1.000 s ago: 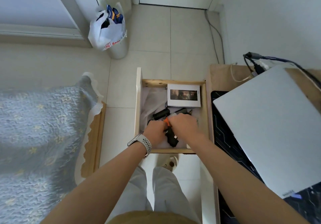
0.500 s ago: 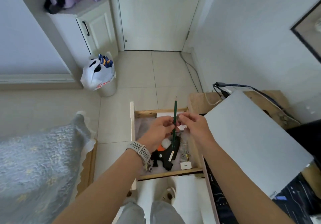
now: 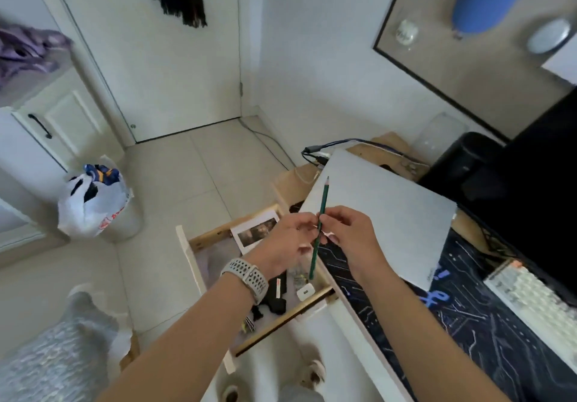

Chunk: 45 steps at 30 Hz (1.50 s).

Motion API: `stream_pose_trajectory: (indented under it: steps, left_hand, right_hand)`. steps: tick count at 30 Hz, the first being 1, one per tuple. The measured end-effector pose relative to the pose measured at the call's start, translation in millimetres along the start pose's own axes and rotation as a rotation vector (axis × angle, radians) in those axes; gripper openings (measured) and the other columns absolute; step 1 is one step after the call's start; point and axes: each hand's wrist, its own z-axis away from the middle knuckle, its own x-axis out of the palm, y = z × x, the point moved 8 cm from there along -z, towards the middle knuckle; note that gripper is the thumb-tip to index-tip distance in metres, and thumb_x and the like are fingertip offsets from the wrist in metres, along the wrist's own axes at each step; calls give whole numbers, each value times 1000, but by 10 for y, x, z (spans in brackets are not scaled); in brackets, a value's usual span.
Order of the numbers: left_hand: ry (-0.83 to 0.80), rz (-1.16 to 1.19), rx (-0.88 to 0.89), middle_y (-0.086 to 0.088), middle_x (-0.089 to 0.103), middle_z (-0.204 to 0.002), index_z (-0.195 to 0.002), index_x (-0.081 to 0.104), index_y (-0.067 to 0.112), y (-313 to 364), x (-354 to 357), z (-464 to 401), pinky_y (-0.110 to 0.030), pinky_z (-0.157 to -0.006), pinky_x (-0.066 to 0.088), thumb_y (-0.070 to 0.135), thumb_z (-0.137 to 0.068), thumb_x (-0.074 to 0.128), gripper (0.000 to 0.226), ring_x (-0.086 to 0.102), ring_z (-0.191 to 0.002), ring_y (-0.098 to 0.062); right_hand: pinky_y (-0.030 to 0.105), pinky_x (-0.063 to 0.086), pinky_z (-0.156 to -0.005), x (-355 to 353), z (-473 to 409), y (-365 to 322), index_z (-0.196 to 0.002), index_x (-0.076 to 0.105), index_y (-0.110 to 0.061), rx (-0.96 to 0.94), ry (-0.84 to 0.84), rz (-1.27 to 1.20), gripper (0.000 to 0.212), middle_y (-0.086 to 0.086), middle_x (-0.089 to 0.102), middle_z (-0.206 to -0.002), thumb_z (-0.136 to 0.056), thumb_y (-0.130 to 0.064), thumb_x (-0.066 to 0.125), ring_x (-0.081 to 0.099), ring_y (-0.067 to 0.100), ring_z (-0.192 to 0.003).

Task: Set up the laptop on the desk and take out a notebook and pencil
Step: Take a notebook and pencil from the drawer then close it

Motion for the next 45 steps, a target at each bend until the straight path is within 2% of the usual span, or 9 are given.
stream_pose_trajectory:
  steps: [5,9,13,20,24,31,35,39,45]
  left_hand:
    - [-167,-46,-99,-10,65,-79,-84,64,10,-231,955,-113,-37,-76,42,-3,-91,47,22,57,-86,-25]
    - [-255,-91,-134,-7,62,-72,-83,57,8,-505,1920,-102,-29,-65,36,-3,-91,50,15,50,-83,-25]
    - [-391,-179,-181,-3,59,-73,-80,54,13,-981,2927,56,-27,-63,34,-1,-92,50,18,48,-74,-16]
    - [-596,-307,-269,-5,57,-73,-74,54,16,-1860,4407,523,-26,-58,33,0,-90,52,23,45,-66,-15]
    - [-690,-410,-312,-6,62,-82,-83,58,15,-2281,5020,780,-32,-71,40,4,-90,53,14,55,-80,-17]
    - [-775,-543,-364,-9,66,-86,-80,60,15,-2884,5627,1072,-35,-74,44,3,-90,54,16,62,-85,-22]
    - [-806,-647,-351,-7,66,-82,-74,59,17,-3161,5736,1112,-27,-63,42,3,-88,55,20,63,-78,-21]
    - [-779,-869,-231,-9,71,-80,-78,63,11,-3367,5683,1030,-13,-53,43,3,-82,61,10,70,-71,-18]
    - [-816,-1228,29,-8,73,-73,-72,68,10,-3614,5689,940,-25,-67,52,13,-84,64,14,70,-71,-17]
  right_hand:
    - [29,52,-76,-971,452,271,-87,72,-11,62,260,-35,9,10,70,-85,-88,-12,63,62,17,-79]
    - [38,53,-82,-1881,967,550,-85,71,-14,102,446,-31,7,10,70,-85,-87,-13,64,64,21,-80]
    - [38,52,-73,-2720,1644,972,-79,70,-16,144,596,-64,11,8,67,-71,-86,-9,64,60,19,-66]
    - [34,45,-66,-3884,2890,1717,-69,66,-20,278,828,-70,22,5,61,-65,-85,-5,65,53,17,-64]
    - [33,45,-66,-4305,3499,2077,-74,68,-15,339,928,-97,14,8,63,-68,-85,-7,65,53,17,-66]
    - [27,50,-61,-4672,4203,2542,-84,71,-11,446,1034,-77,6,3,67,-70,-86,-11,65,58,13,-63]
    - [29,52,-64,-4727,4329,2821,-85,73,-11,521,1038,-13,8,-1,69,-72,-84,-14,67,63,15,-68]
    - [26,45,-63,-4680,4313,3163,-85,72,-11,631,978,73,8,-3,65,-72,-83,-17,67,59,15,-70]
    - [29,49,-68,-4593,4211,3548,-85,70,-15,803,885,257,10,3,69,-81,-83,-25,67,62,21,-78]
